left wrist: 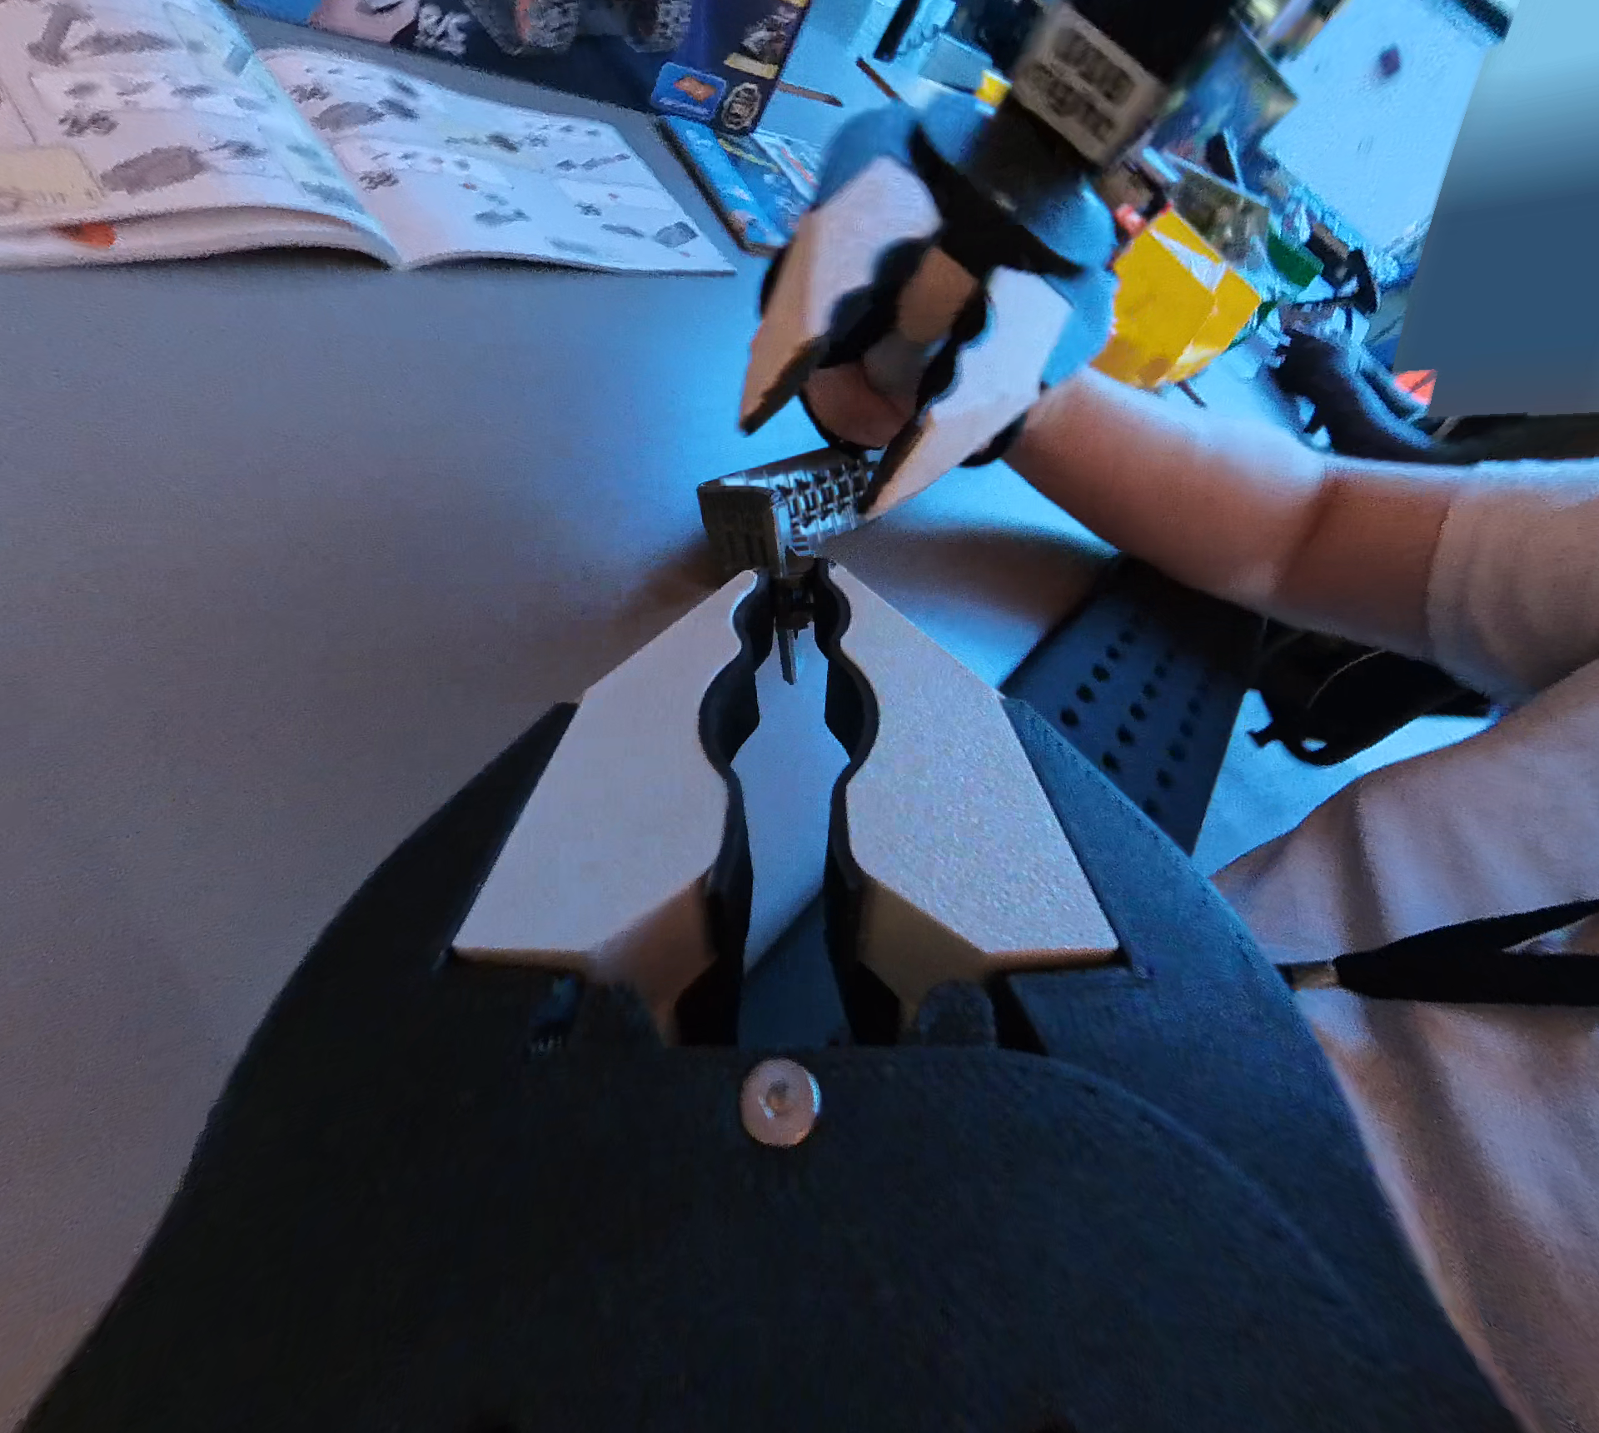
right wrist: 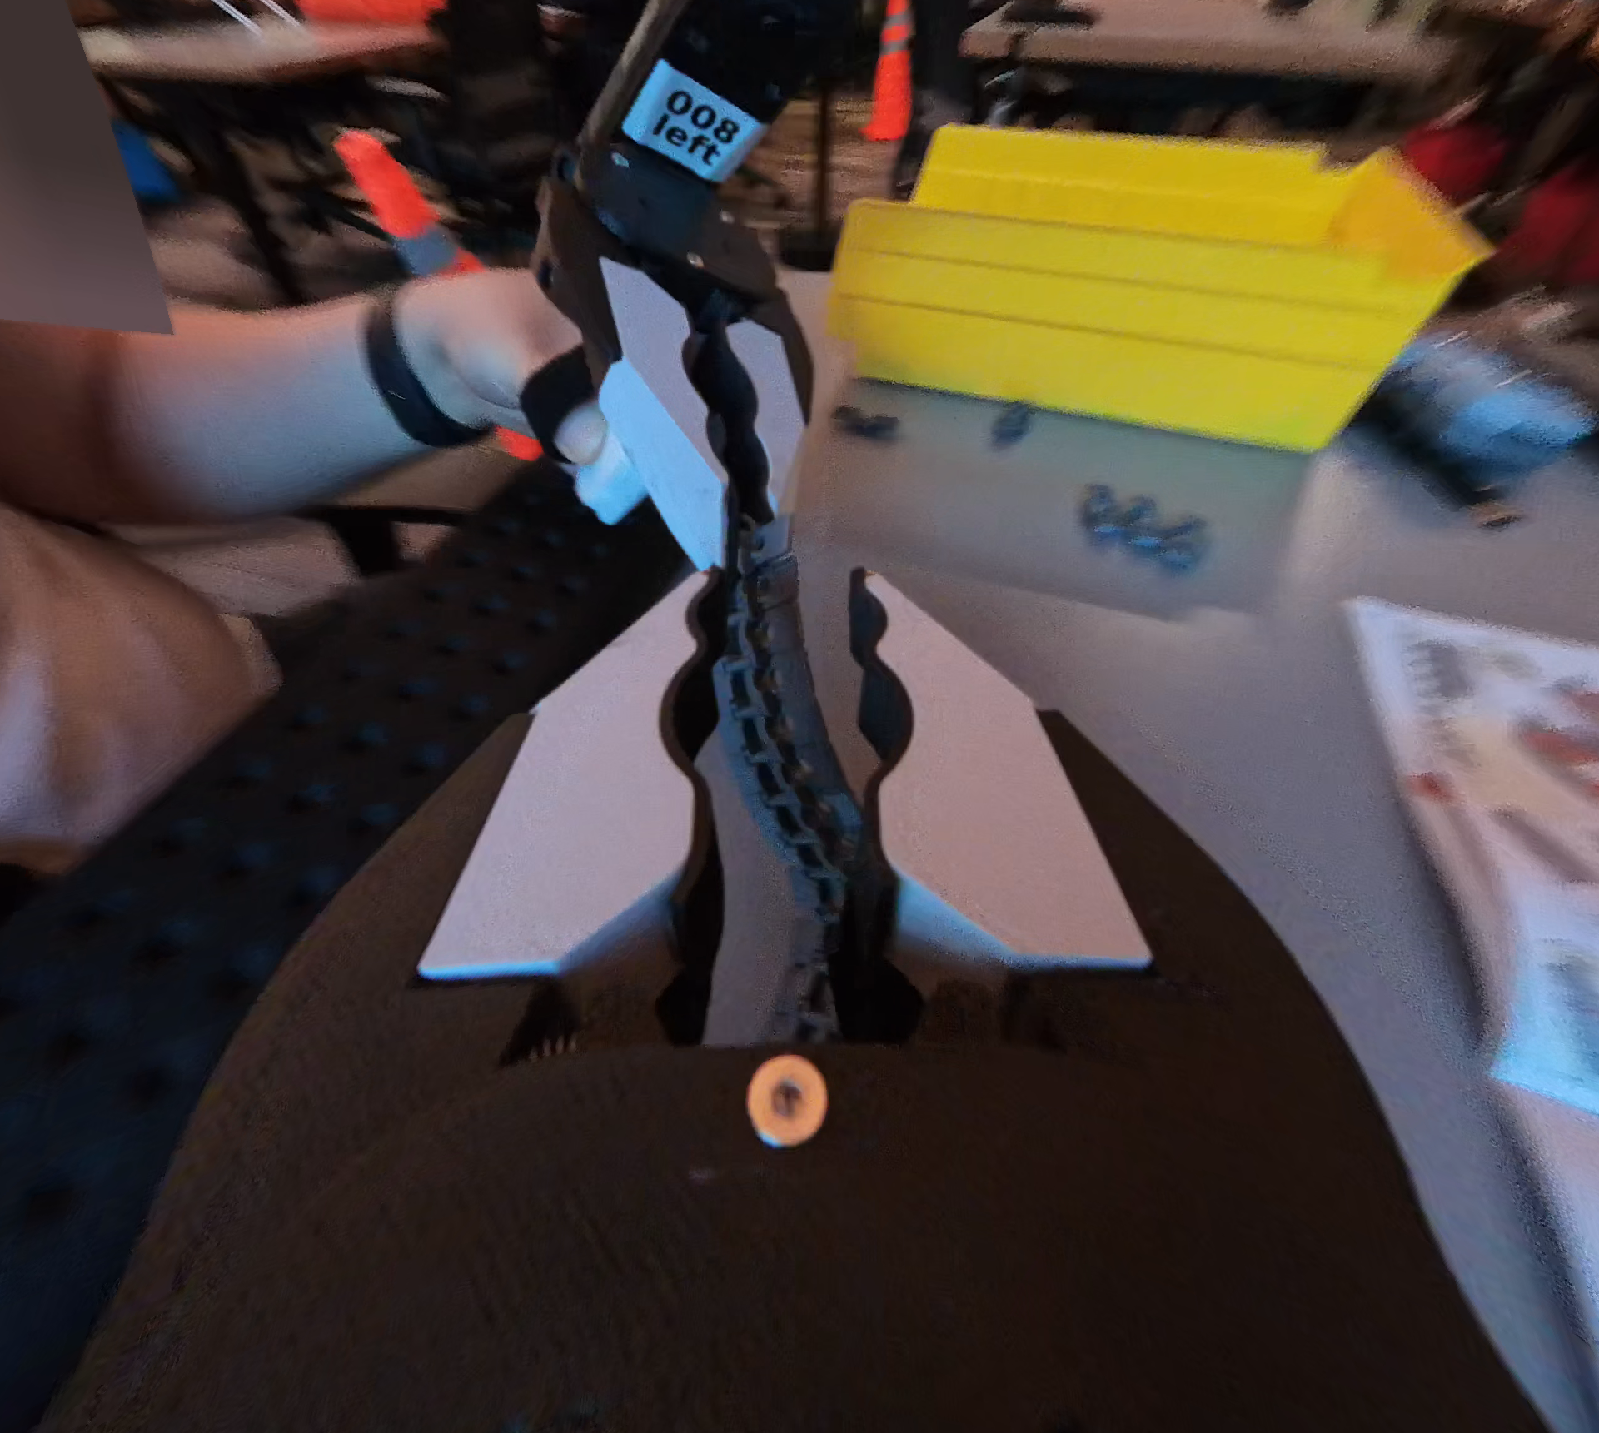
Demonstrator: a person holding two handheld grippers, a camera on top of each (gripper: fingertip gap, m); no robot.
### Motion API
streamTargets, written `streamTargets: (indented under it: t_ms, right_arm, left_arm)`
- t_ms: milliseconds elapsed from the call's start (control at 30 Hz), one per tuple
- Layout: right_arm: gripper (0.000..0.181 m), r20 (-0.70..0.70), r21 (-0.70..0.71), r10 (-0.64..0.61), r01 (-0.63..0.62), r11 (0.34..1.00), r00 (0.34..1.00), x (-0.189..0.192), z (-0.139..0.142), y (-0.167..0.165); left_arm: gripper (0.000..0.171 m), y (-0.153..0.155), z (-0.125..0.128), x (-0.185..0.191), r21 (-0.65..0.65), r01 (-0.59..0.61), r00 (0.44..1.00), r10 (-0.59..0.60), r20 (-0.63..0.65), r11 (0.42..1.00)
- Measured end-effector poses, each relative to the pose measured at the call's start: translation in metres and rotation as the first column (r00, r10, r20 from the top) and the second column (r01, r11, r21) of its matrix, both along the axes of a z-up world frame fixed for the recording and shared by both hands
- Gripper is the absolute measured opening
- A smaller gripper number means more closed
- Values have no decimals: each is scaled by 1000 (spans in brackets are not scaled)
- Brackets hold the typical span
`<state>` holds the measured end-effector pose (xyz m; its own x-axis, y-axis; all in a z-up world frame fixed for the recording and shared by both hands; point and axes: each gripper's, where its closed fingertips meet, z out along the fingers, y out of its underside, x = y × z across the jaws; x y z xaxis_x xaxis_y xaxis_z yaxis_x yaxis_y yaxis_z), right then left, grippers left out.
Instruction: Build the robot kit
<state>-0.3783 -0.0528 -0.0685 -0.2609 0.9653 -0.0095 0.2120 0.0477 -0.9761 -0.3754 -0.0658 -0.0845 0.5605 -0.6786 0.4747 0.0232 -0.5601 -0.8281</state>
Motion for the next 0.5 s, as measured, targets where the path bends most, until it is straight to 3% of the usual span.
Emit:
streamTargets:
  t_ms: [133,300,500]
  right_arm:
    - [26,62,-232,173,-154,961,983,10,4,-19]
    - [14,128,-263,218,-179,948,968,14,-2,-25]
    - [9,157,-366,277,-204,908,948,19,-7,-29]
  left_arm:
    - [7,-7,4,16,124,44,988,-25,-155,991]
    - [7,-10,4,26,171,85,964,-38,-263,982]
    - [7,-13,0,31,173,112,957,-60,-283,978]
